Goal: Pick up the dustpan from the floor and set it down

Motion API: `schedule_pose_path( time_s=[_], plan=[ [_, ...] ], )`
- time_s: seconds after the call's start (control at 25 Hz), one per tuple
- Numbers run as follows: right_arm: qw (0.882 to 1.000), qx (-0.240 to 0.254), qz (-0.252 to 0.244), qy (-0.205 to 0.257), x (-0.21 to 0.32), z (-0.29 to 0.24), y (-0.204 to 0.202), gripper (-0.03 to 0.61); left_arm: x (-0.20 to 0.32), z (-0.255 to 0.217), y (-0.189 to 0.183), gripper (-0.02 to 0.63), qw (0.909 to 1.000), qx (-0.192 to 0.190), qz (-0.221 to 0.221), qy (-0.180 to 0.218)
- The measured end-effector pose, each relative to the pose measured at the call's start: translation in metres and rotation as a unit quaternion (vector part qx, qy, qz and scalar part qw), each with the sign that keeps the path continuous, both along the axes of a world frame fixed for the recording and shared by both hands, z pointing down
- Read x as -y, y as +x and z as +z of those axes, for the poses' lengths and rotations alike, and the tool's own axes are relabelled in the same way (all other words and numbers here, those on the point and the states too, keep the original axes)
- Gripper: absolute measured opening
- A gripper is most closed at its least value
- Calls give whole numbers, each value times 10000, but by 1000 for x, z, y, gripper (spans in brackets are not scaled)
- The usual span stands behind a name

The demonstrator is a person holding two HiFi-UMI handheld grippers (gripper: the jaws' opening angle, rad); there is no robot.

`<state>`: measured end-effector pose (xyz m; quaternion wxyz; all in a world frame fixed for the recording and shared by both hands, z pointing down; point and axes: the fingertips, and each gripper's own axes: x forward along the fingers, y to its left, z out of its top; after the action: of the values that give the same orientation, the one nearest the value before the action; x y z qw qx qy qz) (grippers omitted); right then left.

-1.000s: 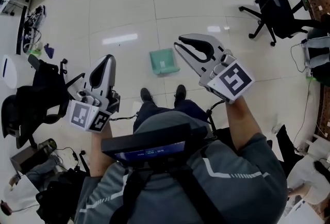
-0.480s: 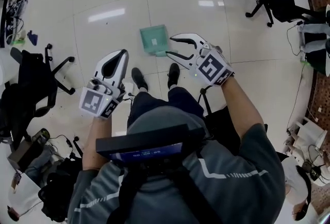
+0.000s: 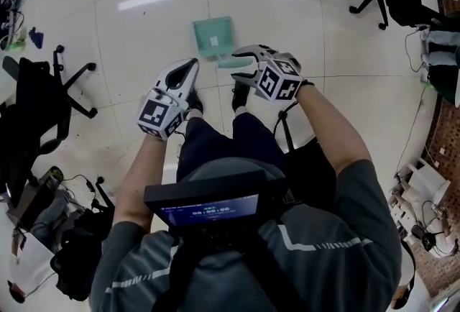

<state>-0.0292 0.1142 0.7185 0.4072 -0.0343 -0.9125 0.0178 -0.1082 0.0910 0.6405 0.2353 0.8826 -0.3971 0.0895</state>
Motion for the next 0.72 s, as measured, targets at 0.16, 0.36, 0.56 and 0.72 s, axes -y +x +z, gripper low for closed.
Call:
schedule_pose_path(
  time_s=[0.16,0.36,0.56,0.72],
  plan=[
    [9989,-361,-290,62,2,57,-1,265,5,58,7,26,9994,-5,-26,-351],
    [9983,-506,-262,-85,-1,107,6,265,6,99,14,26,9985,-67,-145,-521],
    [9985,-511,-169,-61,-3,127,4,255,1,116,20,26,9982,-37,-121,-578],
    [9989,-465,-73,80,2,133,-1,163,-4,121,21,26,9982,-10,-74,-603]
  ],
)
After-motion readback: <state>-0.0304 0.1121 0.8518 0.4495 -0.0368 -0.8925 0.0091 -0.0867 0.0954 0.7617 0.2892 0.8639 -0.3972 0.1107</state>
